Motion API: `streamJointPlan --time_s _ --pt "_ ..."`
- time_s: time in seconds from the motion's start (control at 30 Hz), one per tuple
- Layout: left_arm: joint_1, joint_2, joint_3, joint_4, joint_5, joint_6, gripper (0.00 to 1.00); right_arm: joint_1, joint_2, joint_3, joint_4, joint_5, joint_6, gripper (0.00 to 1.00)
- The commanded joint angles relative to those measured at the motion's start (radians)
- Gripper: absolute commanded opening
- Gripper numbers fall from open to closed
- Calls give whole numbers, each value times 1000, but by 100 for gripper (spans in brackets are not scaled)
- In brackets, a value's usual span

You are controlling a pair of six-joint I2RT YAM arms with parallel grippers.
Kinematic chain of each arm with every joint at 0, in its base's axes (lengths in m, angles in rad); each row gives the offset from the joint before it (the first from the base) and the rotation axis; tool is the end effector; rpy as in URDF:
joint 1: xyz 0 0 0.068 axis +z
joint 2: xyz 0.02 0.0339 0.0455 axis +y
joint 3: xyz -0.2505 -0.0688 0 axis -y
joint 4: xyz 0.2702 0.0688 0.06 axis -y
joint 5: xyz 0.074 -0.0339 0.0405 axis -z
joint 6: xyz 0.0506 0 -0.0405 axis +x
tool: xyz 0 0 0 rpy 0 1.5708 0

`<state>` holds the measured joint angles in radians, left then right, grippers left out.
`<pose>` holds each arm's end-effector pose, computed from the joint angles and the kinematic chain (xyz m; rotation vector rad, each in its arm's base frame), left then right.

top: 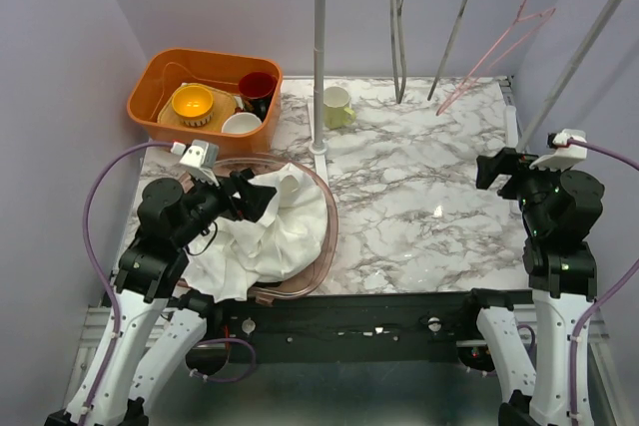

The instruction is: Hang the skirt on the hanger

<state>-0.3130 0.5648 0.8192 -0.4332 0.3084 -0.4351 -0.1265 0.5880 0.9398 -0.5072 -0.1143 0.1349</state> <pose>0.1618 -0.0685 0.3519 0.1233 1.8084 -0.8088 0.1667 -0.0154 0.3827 0.1410 1.7205 0.1048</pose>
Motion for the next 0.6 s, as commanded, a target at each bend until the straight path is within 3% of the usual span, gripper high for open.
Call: streamJointPlan --time_s 0.0,0.1,0.27,0.37,0.4,0.53,0.57 --pt "-15 -5 41 -125 25 16 99 -5 -16 34 -48 -218 -125 100" --pt "-29 4 49 -167 11 10 99 -7 -13 27 -95 -526 -320 100" --pt "-110 105 110 -228 -69 6 99 -5 -13 16 -201 -787 -507 100" --pt "-254 206 190 -287 -245 4 99 -5 1 -24 -208 -872 -523 100" --pt "-308 234 208 -303 -372 -1 99 -5 9 -27 -218 -904 -540 100" --pt "-579 397 309 -366 -642 -13 99 -5 44 -41 -223 -947 -578 100" --pt "-600 470 326 -390 -685 -13 99 -5 58 -39 -221 -950 -583 100"
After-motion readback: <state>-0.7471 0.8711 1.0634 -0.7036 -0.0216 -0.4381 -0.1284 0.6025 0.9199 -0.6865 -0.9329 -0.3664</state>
